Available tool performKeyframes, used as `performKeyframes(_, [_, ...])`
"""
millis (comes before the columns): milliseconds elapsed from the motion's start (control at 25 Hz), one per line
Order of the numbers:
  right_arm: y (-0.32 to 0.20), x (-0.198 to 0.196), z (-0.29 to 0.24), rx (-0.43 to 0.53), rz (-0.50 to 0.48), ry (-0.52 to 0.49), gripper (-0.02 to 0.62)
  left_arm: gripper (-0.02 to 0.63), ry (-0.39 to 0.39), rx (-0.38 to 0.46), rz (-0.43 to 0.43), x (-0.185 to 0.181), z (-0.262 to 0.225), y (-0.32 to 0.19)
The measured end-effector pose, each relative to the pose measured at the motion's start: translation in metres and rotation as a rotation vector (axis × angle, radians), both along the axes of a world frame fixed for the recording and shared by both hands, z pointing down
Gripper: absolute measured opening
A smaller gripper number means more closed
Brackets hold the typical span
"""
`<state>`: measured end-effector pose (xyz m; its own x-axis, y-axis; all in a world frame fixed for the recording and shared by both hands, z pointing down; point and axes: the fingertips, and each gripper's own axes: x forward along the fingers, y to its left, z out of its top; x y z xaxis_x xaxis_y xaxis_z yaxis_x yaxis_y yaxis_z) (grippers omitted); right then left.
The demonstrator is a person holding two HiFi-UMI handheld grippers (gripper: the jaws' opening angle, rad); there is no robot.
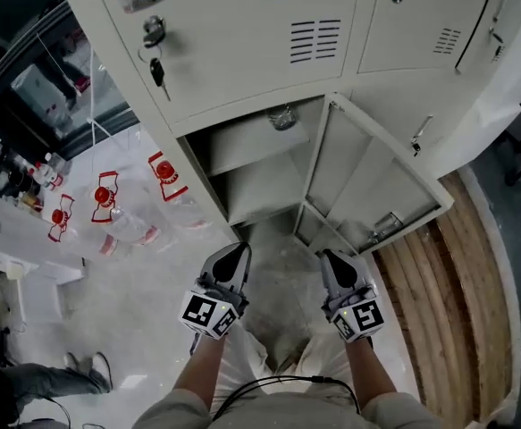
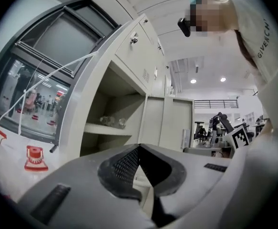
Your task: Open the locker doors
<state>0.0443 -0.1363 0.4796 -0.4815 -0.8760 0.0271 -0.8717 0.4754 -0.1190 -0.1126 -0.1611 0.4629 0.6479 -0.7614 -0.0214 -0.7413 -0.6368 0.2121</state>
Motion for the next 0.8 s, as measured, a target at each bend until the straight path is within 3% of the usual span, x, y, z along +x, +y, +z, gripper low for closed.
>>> performKeyframes(440, [0.023, -0.003, -0.158, 0.006, -0.036, 0.017, 0.0, -0.002, 0.02, 0.009, -0.046, -0.01, -0.158, 0.023])
performKeyframes(800, [0.04, -0.014, -0.227, 0.007, -0.077, 0.019, 0.0, -0.002, 0.005, 0.007, -0.092, -0.032, -0.226, 0.046])
